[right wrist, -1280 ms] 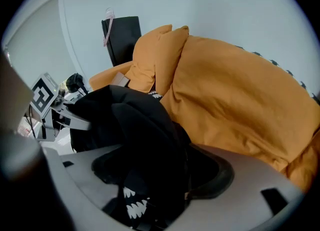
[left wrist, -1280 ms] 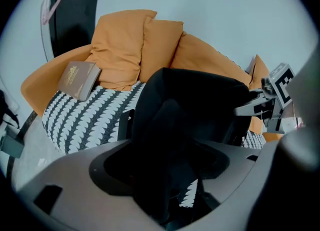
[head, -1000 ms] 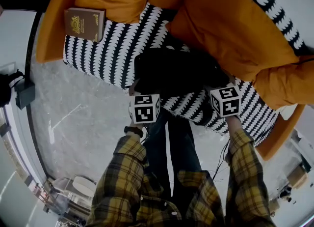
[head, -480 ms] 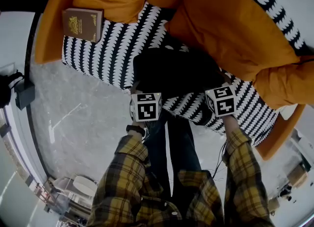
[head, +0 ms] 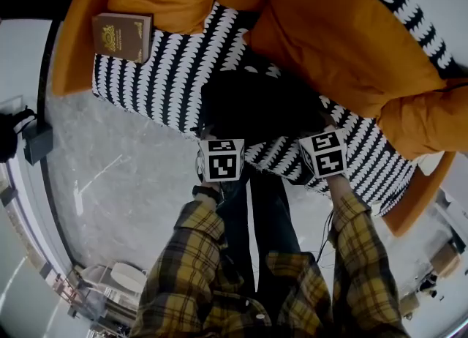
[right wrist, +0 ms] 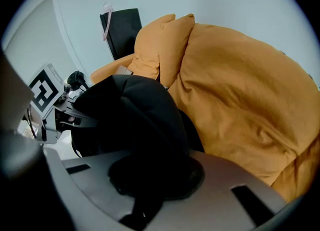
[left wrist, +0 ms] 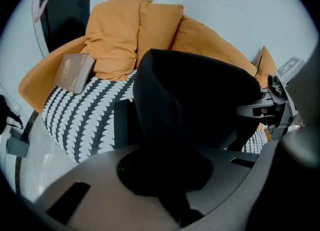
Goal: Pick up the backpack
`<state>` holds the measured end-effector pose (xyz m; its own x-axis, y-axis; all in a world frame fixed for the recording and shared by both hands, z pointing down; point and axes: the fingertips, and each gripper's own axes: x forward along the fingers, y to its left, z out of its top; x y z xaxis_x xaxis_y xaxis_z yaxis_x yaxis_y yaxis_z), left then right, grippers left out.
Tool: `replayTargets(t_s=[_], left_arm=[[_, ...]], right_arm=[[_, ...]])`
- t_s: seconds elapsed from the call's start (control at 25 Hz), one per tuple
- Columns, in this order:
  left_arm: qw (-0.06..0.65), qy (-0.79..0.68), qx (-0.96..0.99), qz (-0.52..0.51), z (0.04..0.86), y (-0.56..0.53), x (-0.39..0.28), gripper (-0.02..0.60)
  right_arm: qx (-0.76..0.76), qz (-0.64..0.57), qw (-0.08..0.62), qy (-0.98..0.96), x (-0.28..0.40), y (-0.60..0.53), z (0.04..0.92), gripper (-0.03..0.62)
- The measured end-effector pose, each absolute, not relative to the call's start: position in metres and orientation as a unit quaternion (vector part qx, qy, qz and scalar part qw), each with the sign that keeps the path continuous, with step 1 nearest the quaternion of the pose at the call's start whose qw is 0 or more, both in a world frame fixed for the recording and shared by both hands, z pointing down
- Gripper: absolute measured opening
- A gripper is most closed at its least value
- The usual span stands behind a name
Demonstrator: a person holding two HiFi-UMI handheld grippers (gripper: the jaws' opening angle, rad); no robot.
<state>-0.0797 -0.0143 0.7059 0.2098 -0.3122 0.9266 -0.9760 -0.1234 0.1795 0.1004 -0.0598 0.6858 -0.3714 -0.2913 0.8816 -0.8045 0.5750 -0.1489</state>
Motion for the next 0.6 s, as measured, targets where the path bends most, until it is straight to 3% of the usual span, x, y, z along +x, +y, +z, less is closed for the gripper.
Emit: replayTargets(t_s=[0.6], left_arm=[[0.432,-0.482,0.657,0.386,0.696,-0.014,-0.078,0.04]], right_arm=[[0.362,0.294,0.429,-0.773,0.1,-0.055,0.674,0.029]])
